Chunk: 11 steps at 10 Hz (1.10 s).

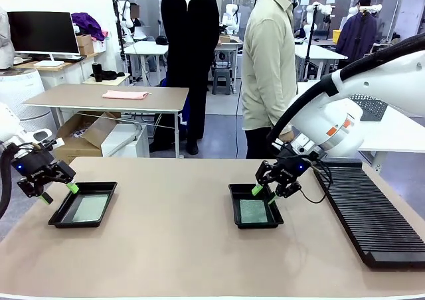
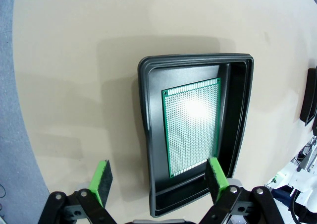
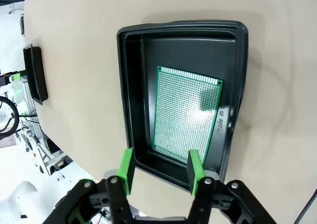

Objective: Inspect and transfer BCBs to ESD trays.
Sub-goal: Pick up the Blank PCB from the PCB Rack and place it in the right ESD tray.

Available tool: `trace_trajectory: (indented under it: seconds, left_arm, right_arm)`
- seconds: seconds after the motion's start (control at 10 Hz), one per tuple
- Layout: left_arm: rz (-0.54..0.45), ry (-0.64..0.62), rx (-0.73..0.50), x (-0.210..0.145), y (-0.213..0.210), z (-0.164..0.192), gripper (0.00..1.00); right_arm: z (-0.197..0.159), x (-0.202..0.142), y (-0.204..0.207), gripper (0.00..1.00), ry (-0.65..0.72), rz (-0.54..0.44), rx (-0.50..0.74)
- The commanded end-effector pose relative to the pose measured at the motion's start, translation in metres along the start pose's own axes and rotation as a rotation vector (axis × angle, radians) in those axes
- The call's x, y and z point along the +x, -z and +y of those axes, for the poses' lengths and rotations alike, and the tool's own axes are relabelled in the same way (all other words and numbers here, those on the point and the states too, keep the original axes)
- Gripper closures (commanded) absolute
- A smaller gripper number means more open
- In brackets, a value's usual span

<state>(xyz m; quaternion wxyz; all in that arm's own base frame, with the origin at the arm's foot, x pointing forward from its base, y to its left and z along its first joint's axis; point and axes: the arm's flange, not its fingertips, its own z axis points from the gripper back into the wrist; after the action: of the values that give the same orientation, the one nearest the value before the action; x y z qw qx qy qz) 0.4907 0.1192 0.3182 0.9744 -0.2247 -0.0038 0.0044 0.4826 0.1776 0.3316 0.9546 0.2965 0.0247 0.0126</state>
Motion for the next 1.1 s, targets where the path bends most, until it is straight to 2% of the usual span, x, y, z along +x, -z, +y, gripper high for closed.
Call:
trace_trajectory:
  seconds: [0.0,0.5,1.0]
  left_arm:
    - [-0.005,0.004,0.0,0.0,-0.001,0.001,0.0]
    - [-0.005,0.004,0.0,0.0,-0.001,0.001,0.0]
    - [-0.005,0.004,0.0,0.0,-0.001,0.001,0.0]
  right_arm:
    - [0.011,-0.001,-0.005,0.3,0.015,0.005,-0.06]
    - [0.027,-0.007,-0.021,0.01,0.015,0.018,-0.183]
    - [0.036,-0.012,-0.035,0.0,0.008,0.02,-0.272]
